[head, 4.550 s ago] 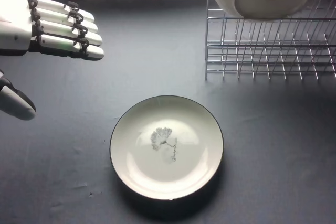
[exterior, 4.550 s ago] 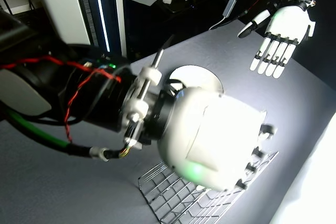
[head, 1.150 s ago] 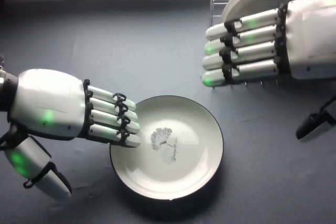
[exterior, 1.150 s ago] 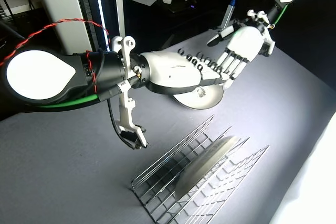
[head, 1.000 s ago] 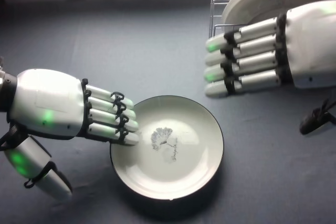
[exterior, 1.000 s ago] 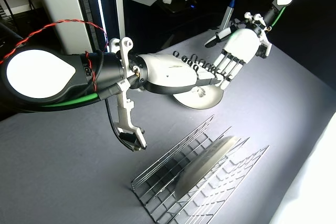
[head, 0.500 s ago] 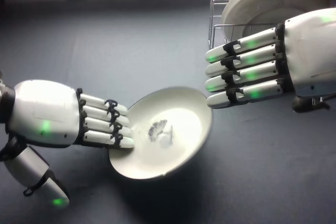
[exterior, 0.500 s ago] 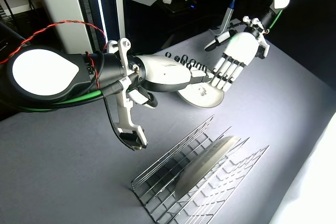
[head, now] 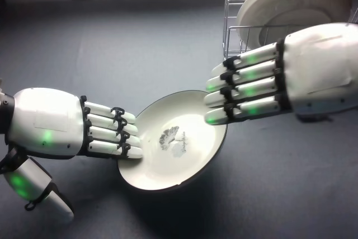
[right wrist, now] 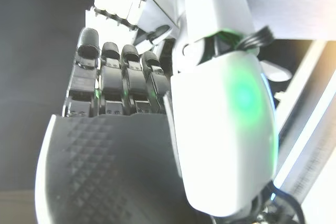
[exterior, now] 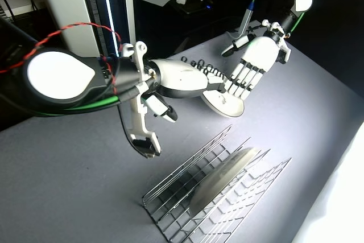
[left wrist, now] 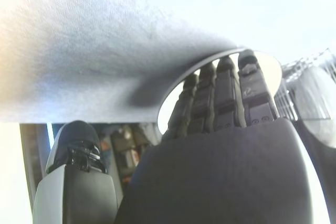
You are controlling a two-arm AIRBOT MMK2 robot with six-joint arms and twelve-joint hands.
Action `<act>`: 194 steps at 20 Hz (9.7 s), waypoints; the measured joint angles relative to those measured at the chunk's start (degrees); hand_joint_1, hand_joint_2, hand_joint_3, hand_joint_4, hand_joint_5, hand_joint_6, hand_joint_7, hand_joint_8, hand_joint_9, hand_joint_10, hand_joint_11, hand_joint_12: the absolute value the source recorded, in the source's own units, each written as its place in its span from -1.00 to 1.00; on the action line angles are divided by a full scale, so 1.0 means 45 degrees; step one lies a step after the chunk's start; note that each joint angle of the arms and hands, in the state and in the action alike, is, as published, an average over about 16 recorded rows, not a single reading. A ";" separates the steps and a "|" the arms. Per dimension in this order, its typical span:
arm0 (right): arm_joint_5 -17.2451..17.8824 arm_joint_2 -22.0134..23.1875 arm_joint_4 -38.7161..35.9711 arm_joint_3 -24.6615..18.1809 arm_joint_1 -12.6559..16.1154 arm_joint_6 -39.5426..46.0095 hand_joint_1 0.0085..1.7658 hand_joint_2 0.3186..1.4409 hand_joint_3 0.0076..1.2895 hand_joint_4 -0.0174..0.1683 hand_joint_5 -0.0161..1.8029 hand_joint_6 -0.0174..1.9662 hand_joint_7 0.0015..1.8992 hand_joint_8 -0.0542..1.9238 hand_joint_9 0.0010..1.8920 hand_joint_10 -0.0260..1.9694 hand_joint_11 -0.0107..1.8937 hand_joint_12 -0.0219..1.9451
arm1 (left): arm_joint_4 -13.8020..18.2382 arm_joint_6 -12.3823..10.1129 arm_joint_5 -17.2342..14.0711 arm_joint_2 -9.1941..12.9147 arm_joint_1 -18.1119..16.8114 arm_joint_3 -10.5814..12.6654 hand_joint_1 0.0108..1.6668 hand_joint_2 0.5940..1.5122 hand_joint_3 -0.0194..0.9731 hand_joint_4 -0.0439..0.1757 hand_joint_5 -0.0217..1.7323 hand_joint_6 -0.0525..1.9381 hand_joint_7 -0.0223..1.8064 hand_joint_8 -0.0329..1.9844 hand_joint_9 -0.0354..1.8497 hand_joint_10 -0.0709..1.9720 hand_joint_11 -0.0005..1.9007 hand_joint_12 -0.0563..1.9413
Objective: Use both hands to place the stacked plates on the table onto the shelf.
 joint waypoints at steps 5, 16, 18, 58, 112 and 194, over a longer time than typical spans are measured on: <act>-0.1087 -0.0389 0.0752 -0.0445 -0.0284 0.0039 0.60 0.11 -0.98 -0.78 -0.97 -0.96 -0.98 -0.93 -0.98 -0.95 -0.97 -0.53 | -0.0025 0.0001 0.0015 0.0000 0.0032 0.0009 -1.00 0.02 -0.92 -0.62 -0.99 -0.97 -0.96 -0.95 -0.95 -0.94 -0.98 -0.97; -0.3007 -0.1515 0.1899 -0.0839 -0.0874 0.0056 0.57 0.19 -0.98 -0.77 -0.97 -0.96 -0.98 -0.93 -0.98 -0.96 -0.97 -0.43 | -0.0011 0.0004 -0.0014 -0.0013 0.0038 0.0070 -1.00 0.03 -0.92 -0.62 -0.98 -0.97 -0.96 -0.95 -0.96 -0.94 -0.98 -0.97; -0.3231 -0.1805 0.2018 -0.0747 -0.0932 0.0056 0.56 0.20 -0.98 -0.78 -0.97 -0.96 -0.98 -0.93 -0.98 -0.96 -0.97 -0.43 | -0.0008 0.0006 -0.0024 -0.0020 0.0039 0.0086 -1.00 0.03 -0.92 -0.62 -0.98 -0.97 -0.96 -0.95 -0.96 -0.94 -0.98 -0.97; -0.3736 -0.4496 0.2675 0.1040 -0.1081 0.0011 0.68 0.29 -0.98 -0.82 -0.47 -0.82 -0.50 -0.76 -0.51 -0.62 -0.59 0.32 | 0.0055 0.0009 -0.0128 -0.0078 -0.0022 0.0215 -1.00 0.01 -0.92 -0.64 -0.98 -0.97 -0.96 -0.96 -0.96 -0.94 -0.98 -0.97; -0.5257 0.1039 1.5778 -0.1724 0.2212 -0.0035 0.57 0.21 -0.99 -0.90 -0.03 -0.04 0.01 0.11 0.04 0.28 -0.01 0.47 | 0.1154 -0.1996 -0.1182 0.2657 -0.4089 0.0339 -1.00 0.01 -0.92 -0.58 -0.95 -0.93 -0.96 -0.95 -0.95 -0.92 -0.98 -0.93; 0.2219 0.1448 0.2753 -0.0182 0.0046 -0.0778 -0.55 -0.17 -0.99 -0.78 -0.96 -0.96 -0.98 -0.93 -0.98 -0.97 -0.97 -0.86 | 0.1367 -0.2413 -0.2234 0.2706 -0.4479 -0.1957 -1.00 0.00 -0.92 -0.59 -0.95 -0.93 -0.95 -0.95 -0.94 -0.92 -0.98 -0.93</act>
